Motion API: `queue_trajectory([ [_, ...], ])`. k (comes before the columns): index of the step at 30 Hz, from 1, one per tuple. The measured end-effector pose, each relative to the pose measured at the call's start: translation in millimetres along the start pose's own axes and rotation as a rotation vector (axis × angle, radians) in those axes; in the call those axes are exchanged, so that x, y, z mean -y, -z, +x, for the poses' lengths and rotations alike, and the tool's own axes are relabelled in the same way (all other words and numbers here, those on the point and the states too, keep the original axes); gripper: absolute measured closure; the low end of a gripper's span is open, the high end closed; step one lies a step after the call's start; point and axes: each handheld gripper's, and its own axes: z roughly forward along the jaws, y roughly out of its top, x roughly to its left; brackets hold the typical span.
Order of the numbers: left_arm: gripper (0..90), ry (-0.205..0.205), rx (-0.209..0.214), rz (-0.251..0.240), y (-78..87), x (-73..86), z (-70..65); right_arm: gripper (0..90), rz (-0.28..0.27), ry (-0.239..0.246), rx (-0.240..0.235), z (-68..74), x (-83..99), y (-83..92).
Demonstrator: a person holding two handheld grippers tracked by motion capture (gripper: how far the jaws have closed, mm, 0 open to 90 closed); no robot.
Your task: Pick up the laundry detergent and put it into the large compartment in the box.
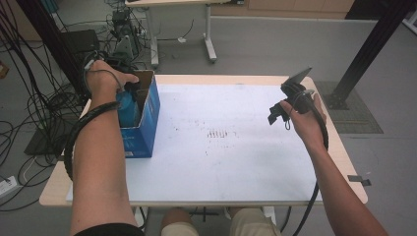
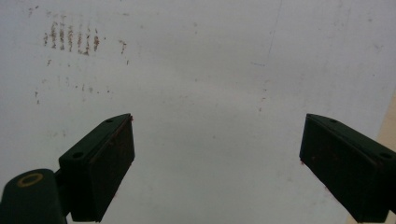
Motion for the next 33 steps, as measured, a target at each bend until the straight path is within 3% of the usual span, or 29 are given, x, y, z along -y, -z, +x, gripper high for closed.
queue_trajectory([
  [26, 37.8, -0.033, -0.003, 0.039, -45.0, 1.0, -7.7, 10.4, 0.004, -0.003, -0.001, -2.2, 1.7, -3.7],
  [33, 37.7, -0.039, -0.006, 0.035, -46.1, -0.6, -9.6, 10.4, 0.003, -0.006, -0.001, -3.2, 2.2, -3.4],
])
